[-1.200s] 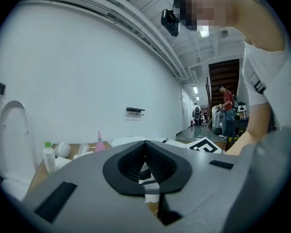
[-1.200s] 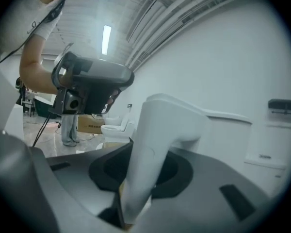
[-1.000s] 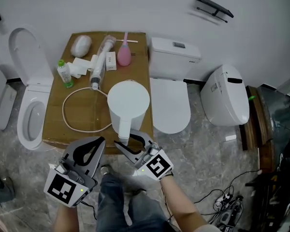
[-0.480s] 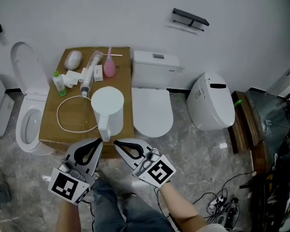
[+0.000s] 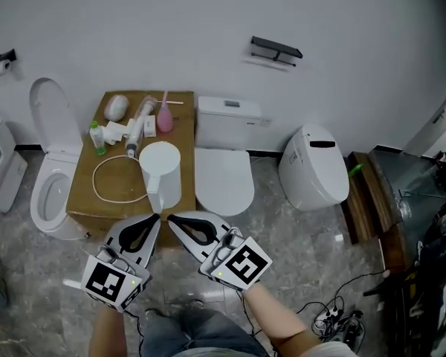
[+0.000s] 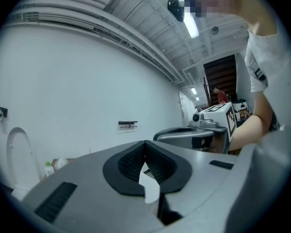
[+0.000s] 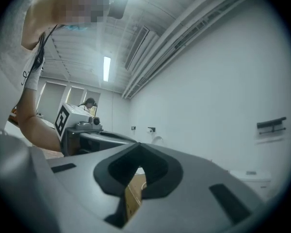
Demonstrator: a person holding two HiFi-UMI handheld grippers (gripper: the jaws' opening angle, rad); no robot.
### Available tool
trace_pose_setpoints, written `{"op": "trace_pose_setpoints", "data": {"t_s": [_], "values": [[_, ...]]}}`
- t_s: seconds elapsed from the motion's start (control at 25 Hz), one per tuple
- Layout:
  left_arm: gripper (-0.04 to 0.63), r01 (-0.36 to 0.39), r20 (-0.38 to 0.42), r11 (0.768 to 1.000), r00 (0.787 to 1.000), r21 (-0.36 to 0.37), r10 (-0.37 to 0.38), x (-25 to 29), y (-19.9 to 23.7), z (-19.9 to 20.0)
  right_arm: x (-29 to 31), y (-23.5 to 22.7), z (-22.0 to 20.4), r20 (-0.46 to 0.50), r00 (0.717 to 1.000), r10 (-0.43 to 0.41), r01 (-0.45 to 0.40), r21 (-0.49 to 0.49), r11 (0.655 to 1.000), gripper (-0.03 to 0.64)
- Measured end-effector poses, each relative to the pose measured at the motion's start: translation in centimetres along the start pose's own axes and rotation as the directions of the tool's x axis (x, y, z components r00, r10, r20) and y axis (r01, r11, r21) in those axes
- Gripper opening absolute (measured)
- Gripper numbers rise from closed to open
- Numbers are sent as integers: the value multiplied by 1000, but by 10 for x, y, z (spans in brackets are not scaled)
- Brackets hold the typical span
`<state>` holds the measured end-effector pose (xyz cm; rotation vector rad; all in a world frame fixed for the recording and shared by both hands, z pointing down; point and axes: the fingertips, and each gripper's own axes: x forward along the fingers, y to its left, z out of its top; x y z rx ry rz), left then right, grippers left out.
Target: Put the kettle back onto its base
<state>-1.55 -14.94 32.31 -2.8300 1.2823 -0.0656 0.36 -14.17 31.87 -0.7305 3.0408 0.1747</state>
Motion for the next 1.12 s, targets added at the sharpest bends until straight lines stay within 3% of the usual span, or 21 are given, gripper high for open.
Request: {"op": "trace_pose_setpoints", "data": {"t_s": [0.68,1.12], "values": [[2,55,8,998,998,1,-55,-74,6,27,23,68,38,48,997,-64,62,34,997,7],[2,69,25,998,997,7,-69,-93,9,32,32,88,43,46,996,-78,78,9,997,7]]}}
